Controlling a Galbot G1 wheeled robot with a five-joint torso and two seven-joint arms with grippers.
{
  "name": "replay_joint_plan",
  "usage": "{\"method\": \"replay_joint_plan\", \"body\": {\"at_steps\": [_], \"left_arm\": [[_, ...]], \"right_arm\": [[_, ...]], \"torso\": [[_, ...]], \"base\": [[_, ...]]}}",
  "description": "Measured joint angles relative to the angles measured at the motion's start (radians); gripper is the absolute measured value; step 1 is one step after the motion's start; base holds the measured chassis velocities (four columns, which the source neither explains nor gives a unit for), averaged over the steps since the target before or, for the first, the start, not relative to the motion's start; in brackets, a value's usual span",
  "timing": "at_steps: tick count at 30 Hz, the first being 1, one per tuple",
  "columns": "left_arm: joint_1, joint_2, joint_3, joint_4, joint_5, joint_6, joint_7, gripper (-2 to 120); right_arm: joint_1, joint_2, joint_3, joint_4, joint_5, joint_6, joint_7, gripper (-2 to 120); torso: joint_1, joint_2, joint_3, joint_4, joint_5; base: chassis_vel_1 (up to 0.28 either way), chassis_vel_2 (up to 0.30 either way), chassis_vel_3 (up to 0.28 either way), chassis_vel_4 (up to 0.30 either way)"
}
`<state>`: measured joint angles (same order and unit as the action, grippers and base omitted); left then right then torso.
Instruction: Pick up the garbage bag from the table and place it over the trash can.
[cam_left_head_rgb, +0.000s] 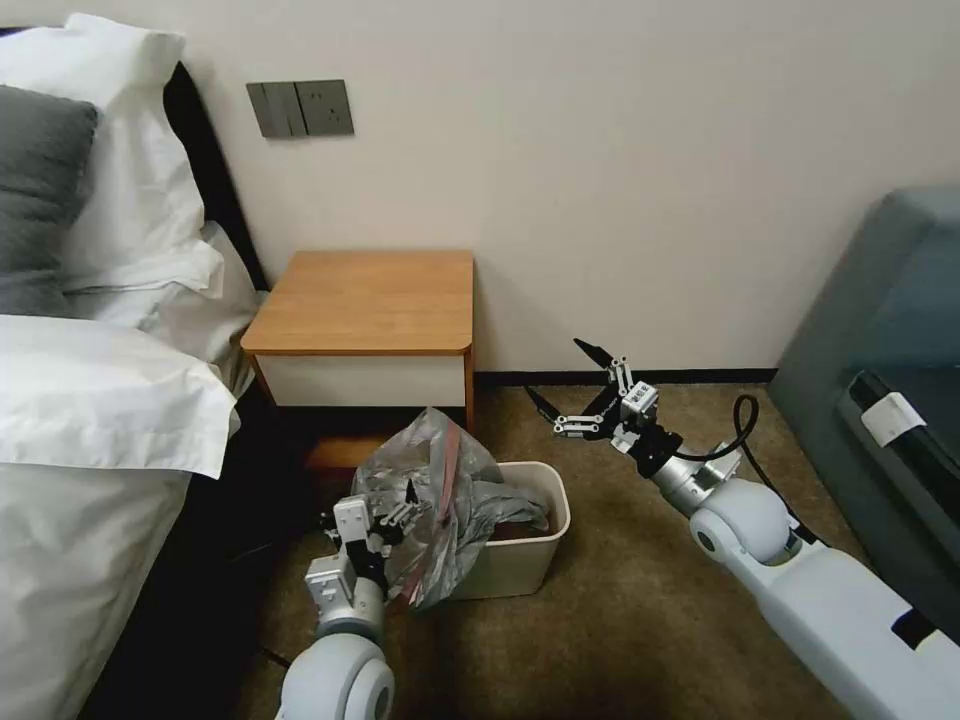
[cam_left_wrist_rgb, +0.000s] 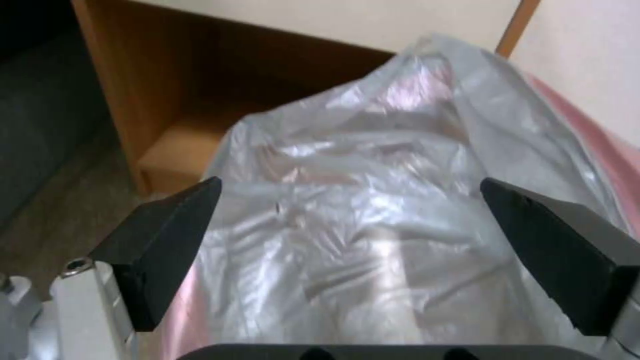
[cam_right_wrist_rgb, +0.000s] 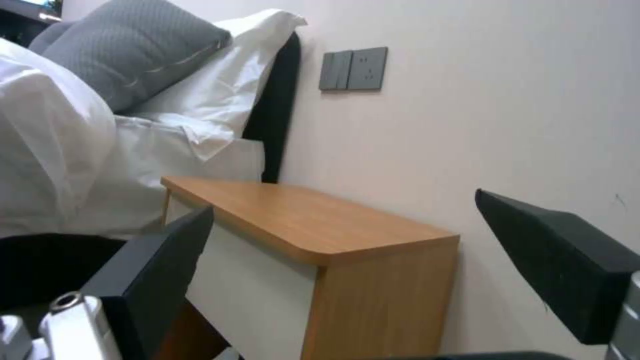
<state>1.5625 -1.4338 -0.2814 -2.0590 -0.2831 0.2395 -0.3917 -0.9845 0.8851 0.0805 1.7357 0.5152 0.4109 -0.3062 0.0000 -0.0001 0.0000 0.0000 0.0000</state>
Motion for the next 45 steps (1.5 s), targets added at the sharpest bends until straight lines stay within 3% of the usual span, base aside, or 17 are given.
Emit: {"method": "replay_joint_plan", "body": {"at_steps": [4, 11, 21, 36, 41, 44, 45], "left_arm": [[-0.011, -0.001, 0.002, 0.010, -0.008, 0.003, -0.006, 97], [-0.065, -0.004, 0.015, 0.029, -0.133, 0.088, -0.087, 95], [-0.100, -0.015, 0.028, 0.050, -0.206, 0.150, -0.169, 93], [-0.136, -0.023, 0.037, 0.087, -0.269, 0.178, -0.214, 92], [-0.148, -0.028, 0.039, 0.095, -0.287, 0.197, -0.240, 82], [-0.159, -0.031, 0.039, 0.102, -0.299, 0.211, -0.263, 67], [-0.159, -0.031, 0.039, 0.102, -0.299, 0.211, -0.263, 67]], "right_arm": [[-0.002, 0.008, -0.005, -0.002, -0.003, 0.002, -0.002, 100], [-0.002, 0.020, -0.007, -0.002, -0.004, 0.006, -0.002, 100], [-0.016, 0.030, 0.003, -0.009, -0.006, 0.018, -0.006, 100], [-0.024, 0.049, -0.004, -0.012, -0.012, 0.025, -0.008, 100], [-0.030, 0.051, -0.001, -0.012, -0.013, 0.028, -0.009, 100], [-0.034, 0.053, 0.002, -0.012, -0.013, 0.032, -0.013, 100], [-0.034, 0.053, 0.002, -0.012, -0.013, 0.032, -0.013, 100]], "torso": [[0.000, 0.000, 0.000, 0.0000, 0.0000], [0.000, 0.000, 0.000, 0.0000, 0.0000], [0.000, 0.000, 0.000, -0.0001, 0.0000], [0.000, 0.000, 0.000, -0.0001, 0.0000], [0.000, 0.000, 0.000, -0.0001, 0.0000], [0.000, 0.000, 0.000, 0.0000, 0.0003], [0.000, 0.000, 0.000, 0.0000, 0.0003]], "base": [[0.000, 0.000, 0.000, 0.000], [0.000, 0.000, 0.000, 0.000], [0.000, 0.000, 0.000, 0.000], [0.000, 0.000, 0.000, 0.000], [0.000, 0.000, 0.000, 0.000], [0.000, 0.000, 0.000, 0.000], [0.000, 0.000, 0.000, 0.000]]}}
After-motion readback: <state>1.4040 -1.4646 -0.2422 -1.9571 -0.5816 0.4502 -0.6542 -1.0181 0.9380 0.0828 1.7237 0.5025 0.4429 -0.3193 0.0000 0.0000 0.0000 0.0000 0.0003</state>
